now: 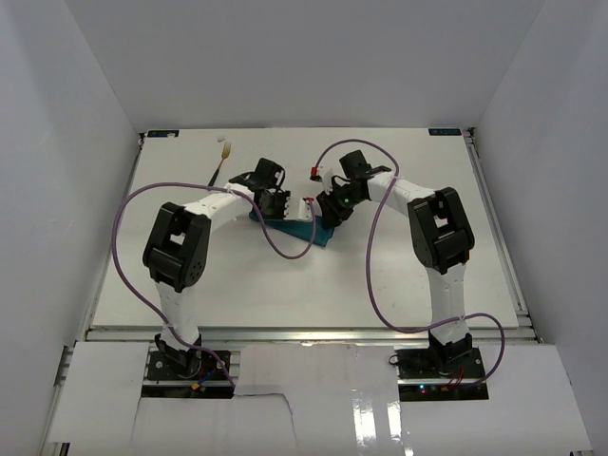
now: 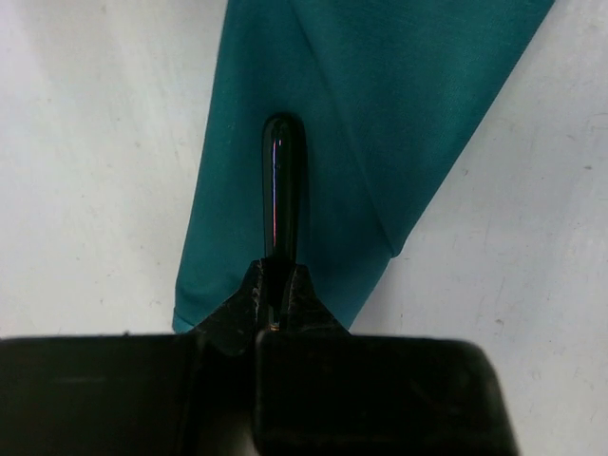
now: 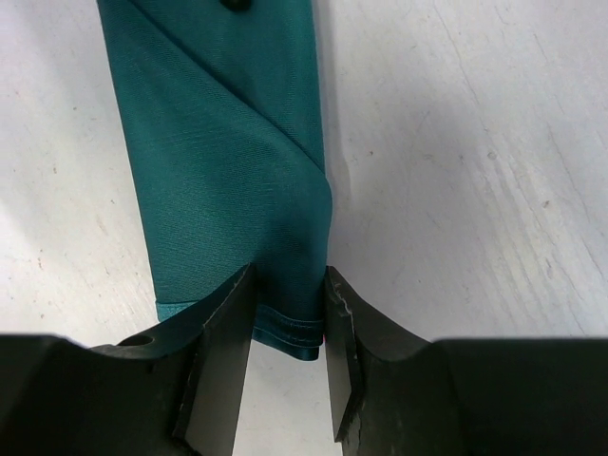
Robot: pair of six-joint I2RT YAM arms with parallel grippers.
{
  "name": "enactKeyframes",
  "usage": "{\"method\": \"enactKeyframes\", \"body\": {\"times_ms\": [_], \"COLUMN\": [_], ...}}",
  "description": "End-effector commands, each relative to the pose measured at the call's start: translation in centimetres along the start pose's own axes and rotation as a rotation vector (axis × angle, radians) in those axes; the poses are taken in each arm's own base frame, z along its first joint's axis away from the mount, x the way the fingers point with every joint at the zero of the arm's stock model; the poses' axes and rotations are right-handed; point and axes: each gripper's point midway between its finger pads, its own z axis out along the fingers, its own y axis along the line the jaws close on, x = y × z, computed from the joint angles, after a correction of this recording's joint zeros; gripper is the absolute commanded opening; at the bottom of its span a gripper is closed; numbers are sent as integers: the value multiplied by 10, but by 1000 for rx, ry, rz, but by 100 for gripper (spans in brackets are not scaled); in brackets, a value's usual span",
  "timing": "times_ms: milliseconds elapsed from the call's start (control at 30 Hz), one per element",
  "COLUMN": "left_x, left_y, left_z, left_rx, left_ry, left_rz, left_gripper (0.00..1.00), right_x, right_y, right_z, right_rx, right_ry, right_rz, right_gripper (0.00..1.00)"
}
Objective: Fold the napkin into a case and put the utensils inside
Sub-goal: Insert the knife into the napkin.
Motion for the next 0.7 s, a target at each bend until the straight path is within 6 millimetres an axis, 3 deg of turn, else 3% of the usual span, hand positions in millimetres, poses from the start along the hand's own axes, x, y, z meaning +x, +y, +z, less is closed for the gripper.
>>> {"method": "enactKeyframes", "body": {"times_ms": [0,100,267,667], "left_x": [-13,-16,-39,-55], "left_y": [-1,-2,1,-8], "left_z": [-1,4,2,16], "left_rx": [2,12,18,66], "left_ry": [-42,-56,-140,-209], "left_rz": [69,79,89,184], "left_gripper": [0,0,0,0], "right_x": [-11,-12,-14,-15], "right_y": [8,14,15,14], "right_z": [-3,-3,2,7], "right_rx": [-60,-94,-135,-158], "right_ry": [-26,-26,-21,-23], "right_rz": [-40,-46,-50,-54], "right_gripper": [40,40,40,40]}}
